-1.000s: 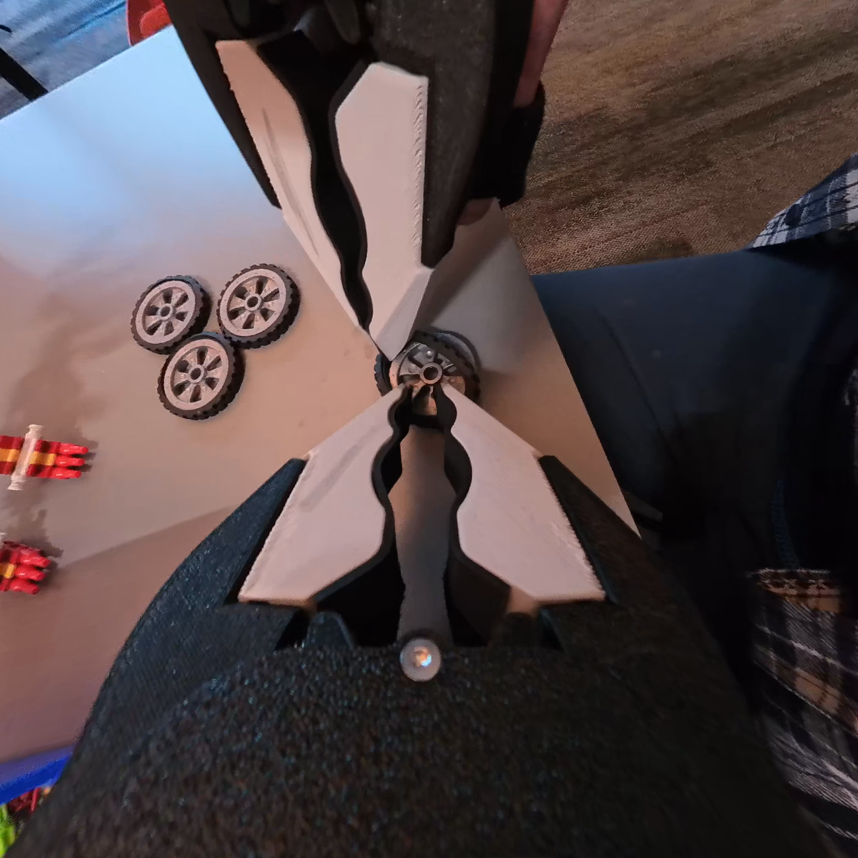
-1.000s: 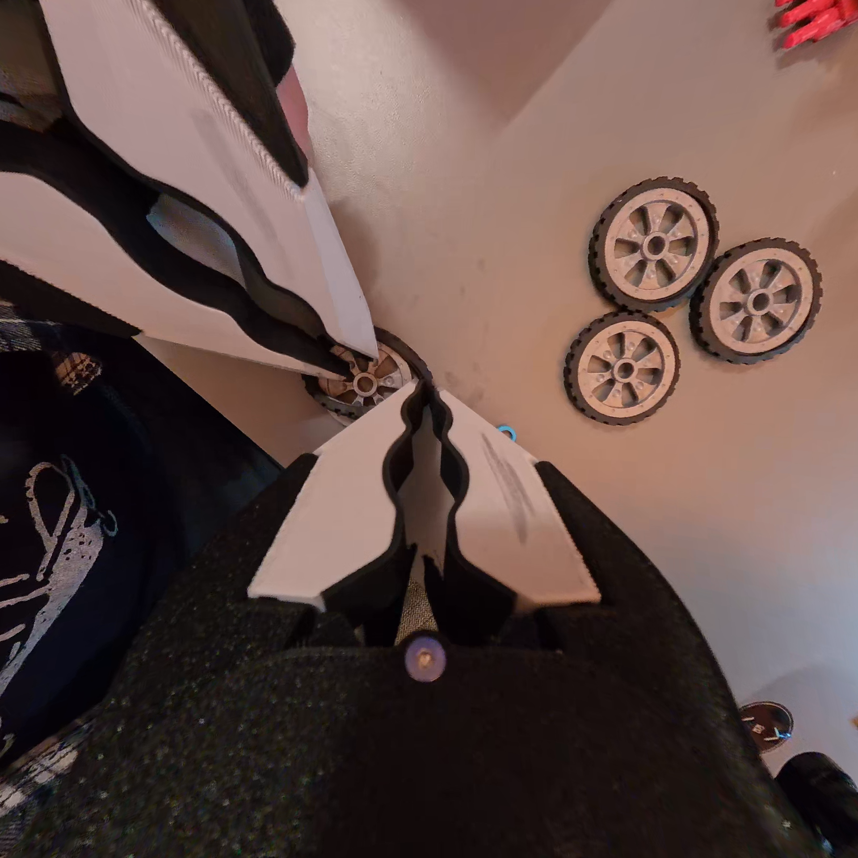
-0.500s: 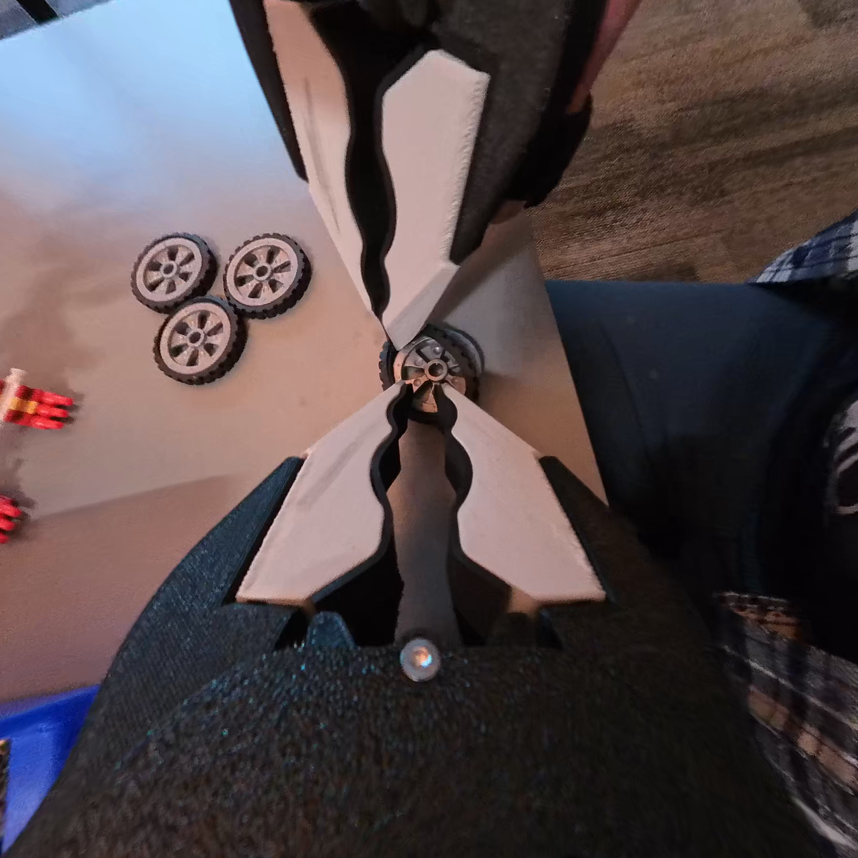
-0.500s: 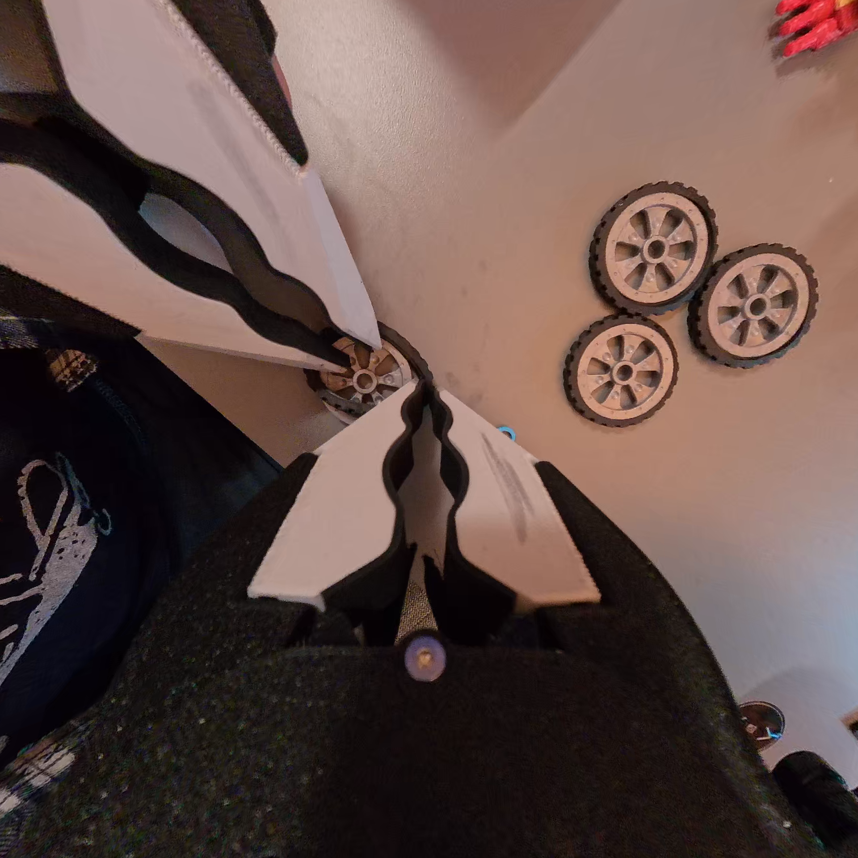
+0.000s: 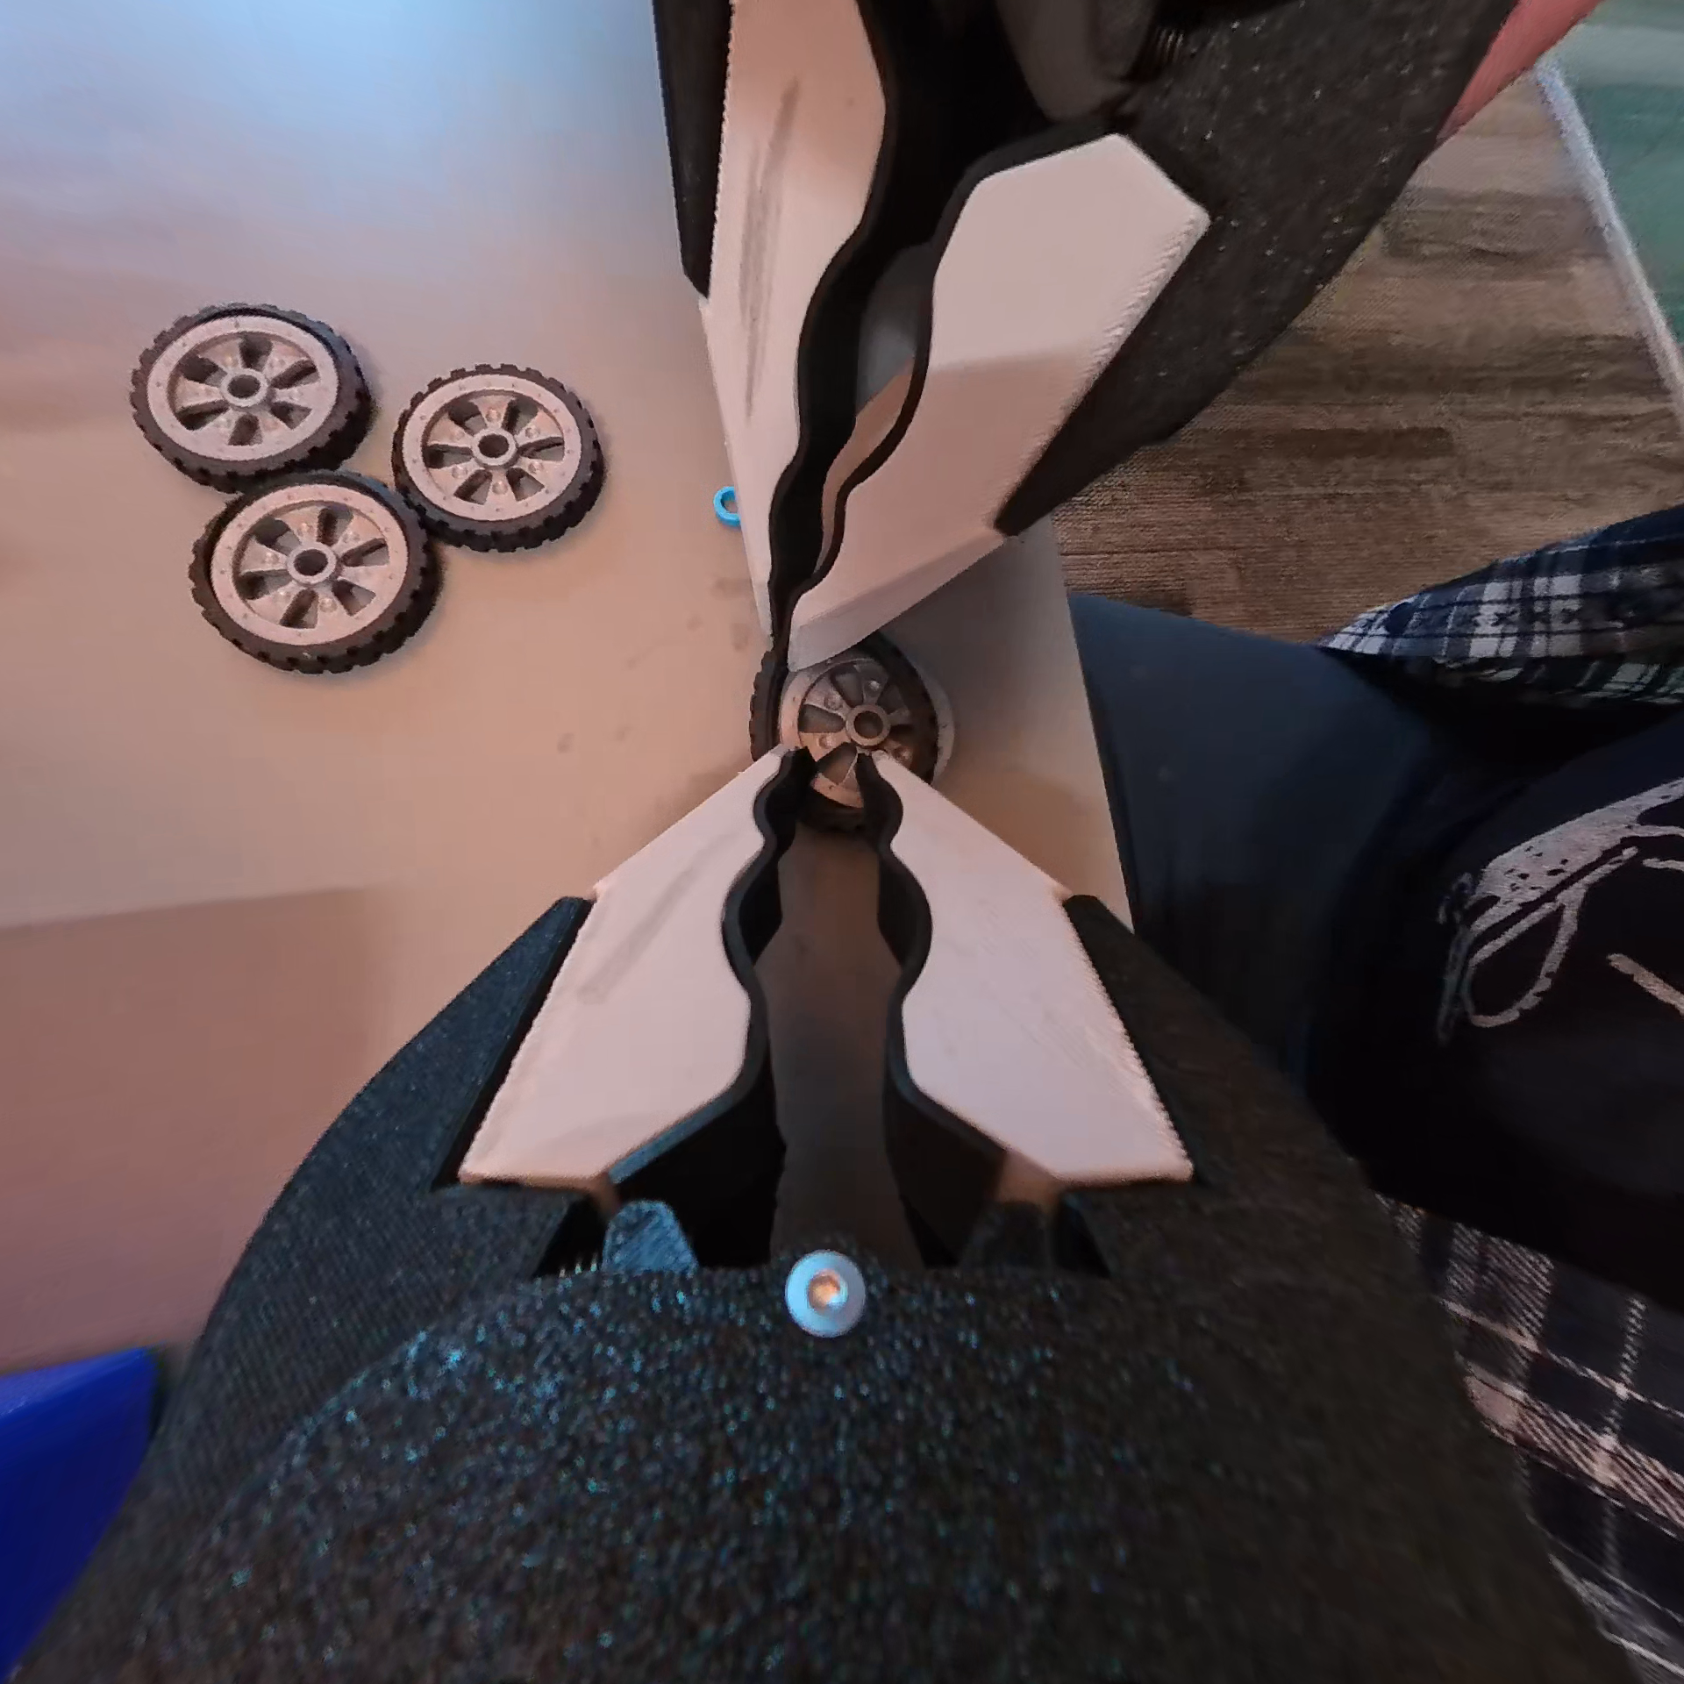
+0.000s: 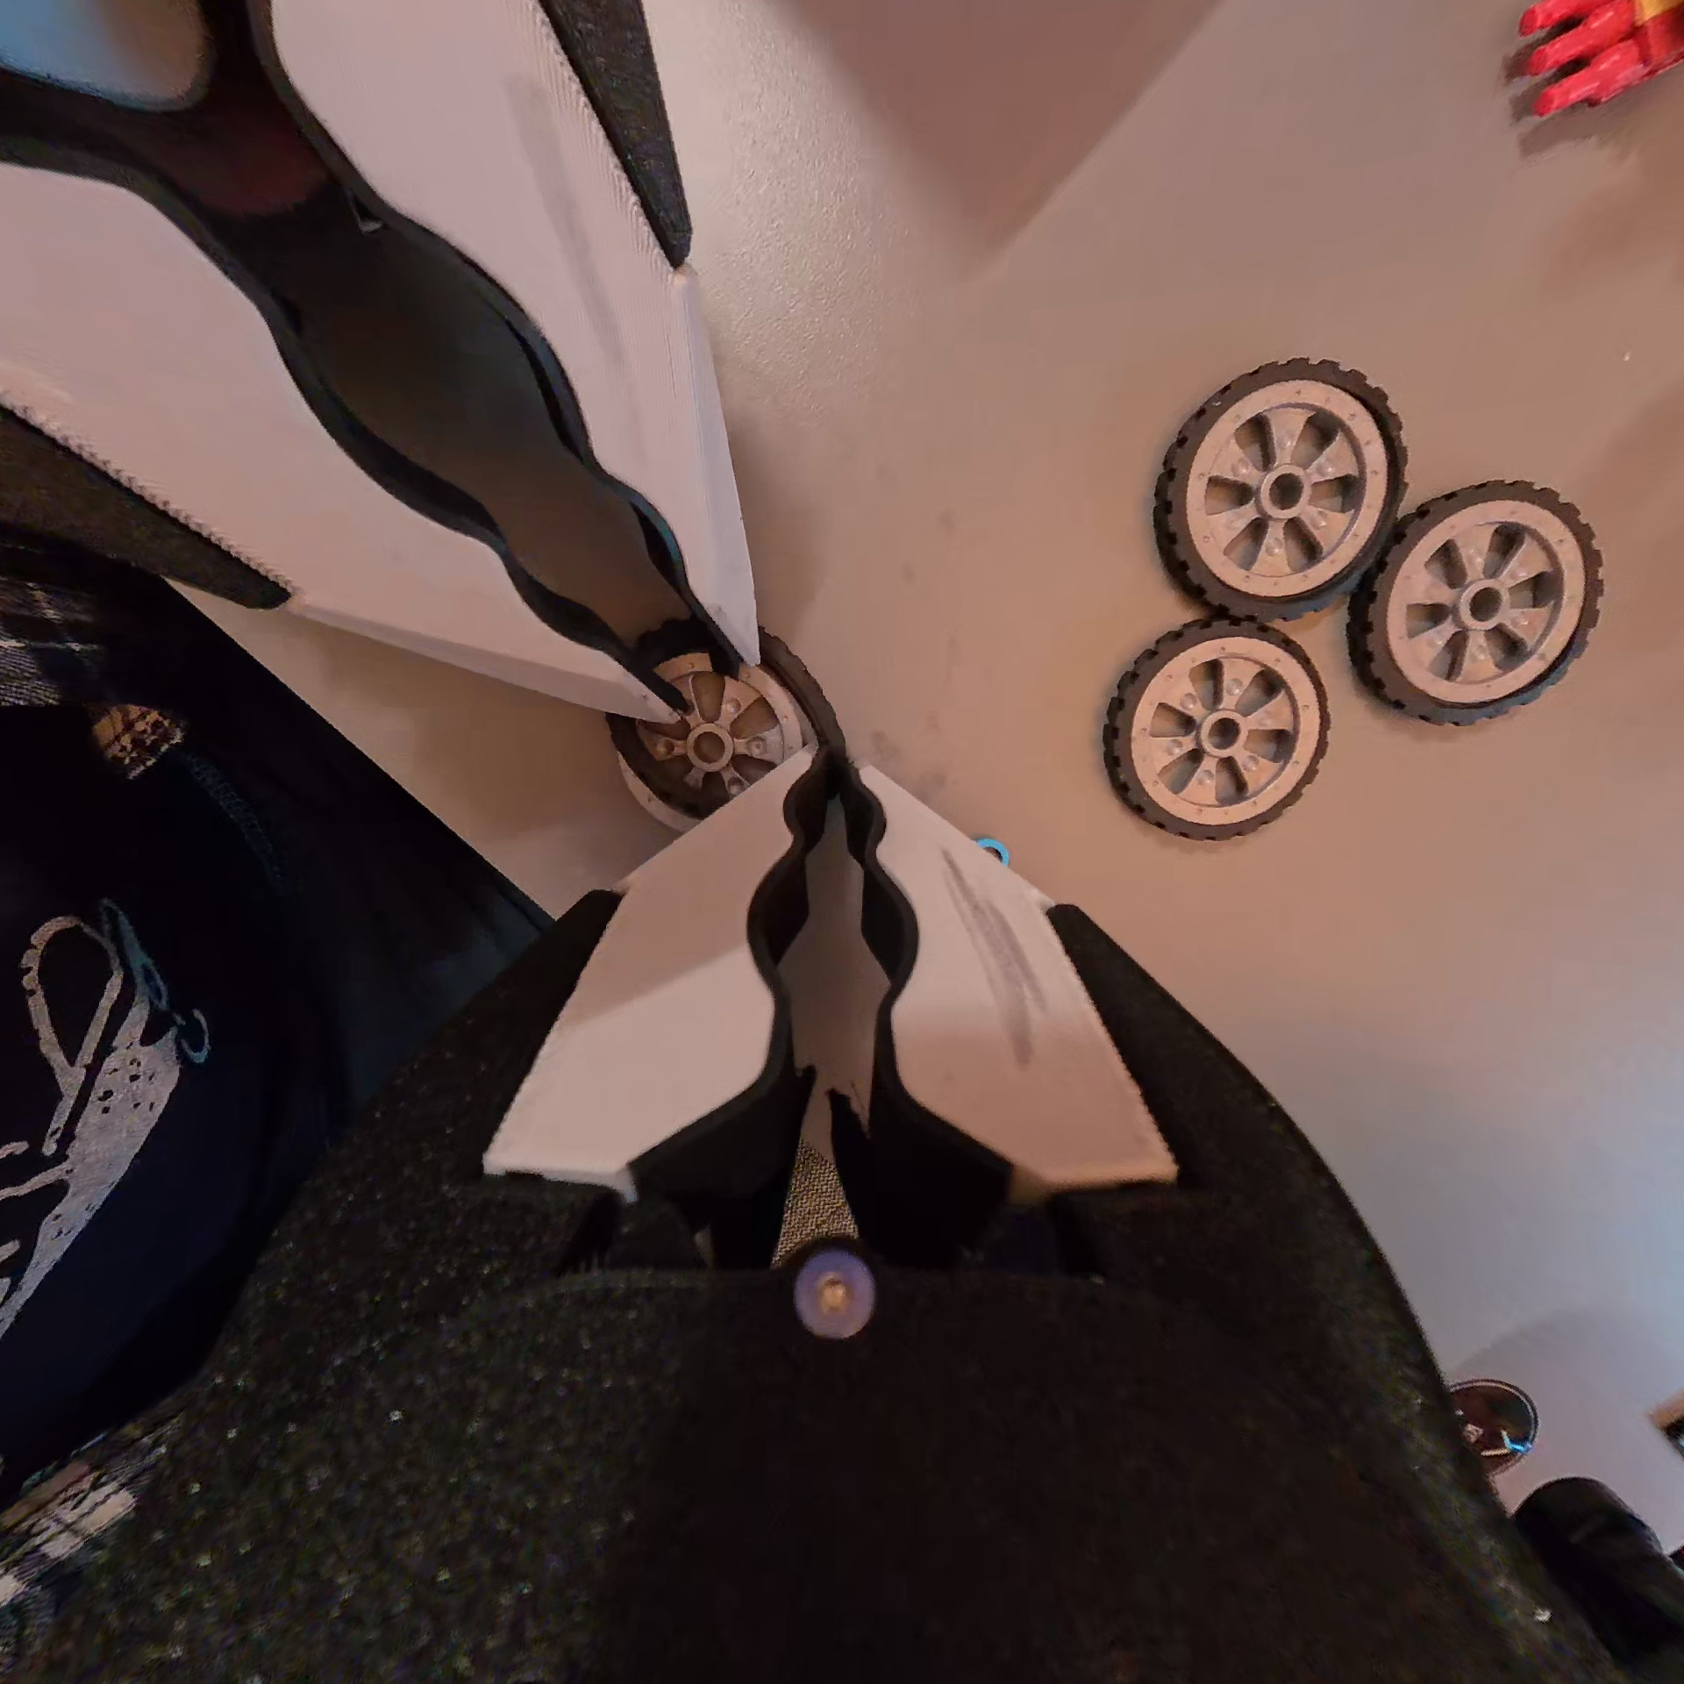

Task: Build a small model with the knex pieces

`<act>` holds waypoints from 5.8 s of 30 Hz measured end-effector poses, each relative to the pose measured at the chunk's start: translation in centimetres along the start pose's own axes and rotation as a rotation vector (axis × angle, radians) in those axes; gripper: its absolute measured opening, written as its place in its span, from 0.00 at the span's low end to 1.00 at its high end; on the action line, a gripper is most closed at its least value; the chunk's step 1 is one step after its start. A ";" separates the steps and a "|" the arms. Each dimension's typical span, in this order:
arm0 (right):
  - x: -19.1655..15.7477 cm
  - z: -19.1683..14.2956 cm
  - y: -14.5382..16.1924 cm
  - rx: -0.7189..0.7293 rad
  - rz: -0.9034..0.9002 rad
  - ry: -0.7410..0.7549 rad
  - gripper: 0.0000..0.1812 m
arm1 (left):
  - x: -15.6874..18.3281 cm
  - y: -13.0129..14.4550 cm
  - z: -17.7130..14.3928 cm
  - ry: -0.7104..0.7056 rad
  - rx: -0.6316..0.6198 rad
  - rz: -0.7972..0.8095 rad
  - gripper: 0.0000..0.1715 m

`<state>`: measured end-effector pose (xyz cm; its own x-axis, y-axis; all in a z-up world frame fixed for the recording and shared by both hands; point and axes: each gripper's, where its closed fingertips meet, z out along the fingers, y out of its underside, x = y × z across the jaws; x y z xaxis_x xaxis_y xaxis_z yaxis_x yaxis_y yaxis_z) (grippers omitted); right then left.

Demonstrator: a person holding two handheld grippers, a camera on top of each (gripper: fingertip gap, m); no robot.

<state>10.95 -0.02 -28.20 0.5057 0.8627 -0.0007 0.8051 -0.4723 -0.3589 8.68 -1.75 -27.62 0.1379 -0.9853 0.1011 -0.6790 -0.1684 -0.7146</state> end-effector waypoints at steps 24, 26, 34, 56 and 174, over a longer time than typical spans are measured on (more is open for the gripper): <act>-0.6 -0.5 0.5 0.109 -0.048 0.000 0.02 | 0.4 0.0 0.4 -0.103 -0.027 0.190 0.06; -0.7 -0.6 0.6 0.124 -0.033 -0.017 0.02 | 0.5 -0.1 0.4 -0.105 -0.030 0.200 0.06; -1.4 -1.2 1.1 0.171 -0.025 -0.060 0.04 | 0.5 -0.1 0.4 -0.088 -0.034 0.214 0.06; 0.2 -2.8 2.3 0.329 0.074 0.178 0.04 | 0.6 -0.1 0.5 -0.064 -0.027 0.210 0.06; -4.1 -1.1 0.3 0.418 -0.271 0.061 0.04 | 0.4 -0.2 0.5 -0.002 -0.020 0.150 0.03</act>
<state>9.47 -3.93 -27.28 0.3229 0.9262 0.1947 0.7231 -0.1087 -0.6821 9.23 -2.09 -27.83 0.0354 -0.9993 -0.0070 -0.7060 -0.0201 -0.7079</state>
